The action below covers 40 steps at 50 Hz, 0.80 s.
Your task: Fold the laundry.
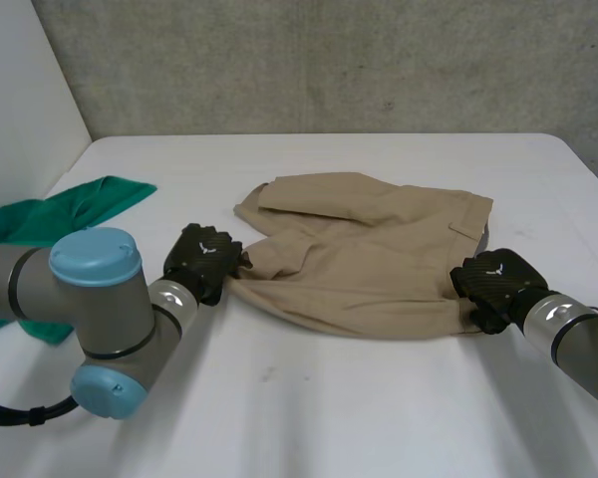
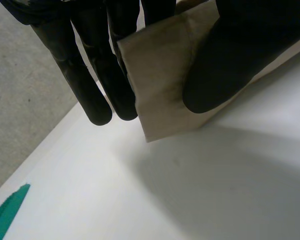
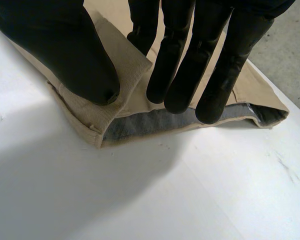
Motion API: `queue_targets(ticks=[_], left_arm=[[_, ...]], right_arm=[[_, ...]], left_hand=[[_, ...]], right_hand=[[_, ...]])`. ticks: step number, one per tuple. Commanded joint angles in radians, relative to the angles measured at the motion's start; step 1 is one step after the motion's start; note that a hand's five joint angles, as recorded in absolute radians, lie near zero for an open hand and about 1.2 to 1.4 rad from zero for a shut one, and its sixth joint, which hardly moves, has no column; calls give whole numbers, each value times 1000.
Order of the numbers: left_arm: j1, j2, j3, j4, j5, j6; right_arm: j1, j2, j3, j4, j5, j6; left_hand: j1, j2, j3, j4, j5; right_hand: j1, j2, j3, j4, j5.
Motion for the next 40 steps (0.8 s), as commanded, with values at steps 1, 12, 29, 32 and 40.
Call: queue_targets(ticks=[1,12,29,32,40], left_arm=[[21,58,2,-8,-4,11],[19,521,-15,-106,0,-24],[10,624,-77,-163,6,-136],[9,629,-68,-163,6,-139],[-36,640,31,-169,3,-140]], right_arm=[[-1,-17,-33,23,6,-3],[-1,-357,-277,307,21,3],[74,-373,-181,370,5,337],[120,-334,-44,240,2,495],[249,-212,63,59,4,836]], left_hand=[[270,234,238,232,251],[270,234,238,232,251],[270,234,238,232,251],[270,234,238,232,251],[270,234,238,232,251]], right_hand=[[424,222,217,209,234],[424,222,217,209,234],[-640,-842,-848,-856,-831],[-796,-998,-1003,-1011,-986],[-798,-1000,-1005,-1013,-988]])
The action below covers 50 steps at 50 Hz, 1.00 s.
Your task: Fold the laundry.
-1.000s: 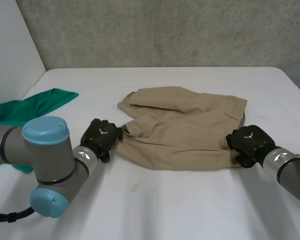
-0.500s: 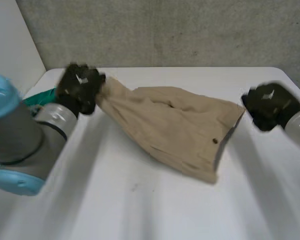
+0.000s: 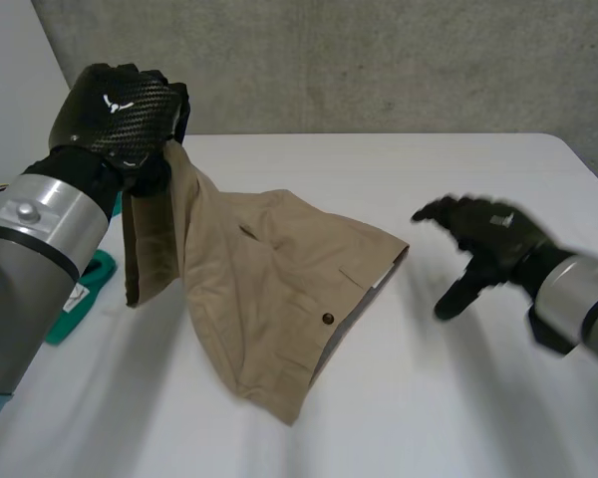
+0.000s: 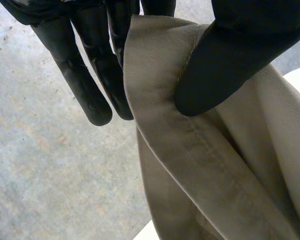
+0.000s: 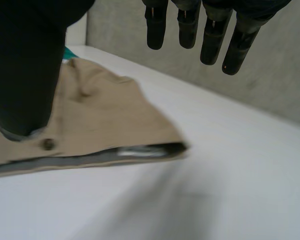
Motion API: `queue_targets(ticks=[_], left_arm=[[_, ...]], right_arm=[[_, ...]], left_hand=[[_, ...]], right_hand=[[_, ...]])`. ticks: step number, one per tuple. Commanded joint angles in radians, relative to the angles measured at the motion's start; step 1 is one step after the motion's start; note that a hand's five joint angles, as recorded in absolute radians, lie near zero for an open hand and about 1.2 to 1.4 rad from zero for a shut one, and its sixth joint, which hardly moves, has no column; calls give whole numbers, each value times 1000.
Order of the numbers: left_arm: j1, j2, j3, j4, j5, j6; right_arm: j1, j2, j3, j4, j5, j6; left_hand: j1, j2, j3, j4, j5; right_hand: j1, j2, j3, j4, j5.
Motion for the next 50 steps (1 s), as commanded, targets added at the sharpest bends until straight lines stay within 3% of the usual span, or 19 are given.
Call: queue_targets(ticks=[1,6,13,18,23,37,41,44,45,46,50], left_arm=[[-51,7,102,-8,-4,-2],[-103,-5,147,-12,-6,-3],[-123,-60,186,-12,-20,-5],[-148,-82,203,-11,-37,-5],[-163,-97,217,-9,-46,-3],[-180,-102,223,-8,-49,-14],[-184,-94,223,-8,-50,-32],[-183,-90,222,-9,-50,-46],[-183,-90,222,-9,-50,-48],[-183,-88,222,-9,-50,-49],[-178,-87,222,-9,-55,-49]], right_arm=[[126,117,72,-151,1,311],[190,197,48,-168,0,470],[318,289,3,-208,18,550],[399,355,-20,-262,79,635],[428,392,-32,-283,130,701],[490,490,-106,-312,161,761],[502,532,-156,-311,187,762],[523,548,-184,-312,191,762],[528,550,-190,-314,193,761],[531,552,-192,-318,207,761],[516,533,-177,-338,267,758]], left_hand=[[270,203,204,198,234],[270,203,204,198,234],[270,203,204,198,234],[270,203,204,198,234],[270,203,204,198,234],[270,203,204,198,234],[270,203,204,198,234],[270,203,204,198,234],[270,203,204,198,234],[270,203,204,198,234],[270,203,204,198,234]], right_hand=[[-27,-42,-39,-57,-68],[-27,-42,-39,-57,-68],[-27,-42,-39,-57,-68],[-23,-38,-35,-52,-64],[-26,-41,-38,-55,-67],[9,-6,-3,-20,-32],[182,167,170,152,141],[612,597,601,583,571],[823,808,811,794,782],[1191,1176,1179,1161,1150],[1194,1179,1182,1165,1153]])
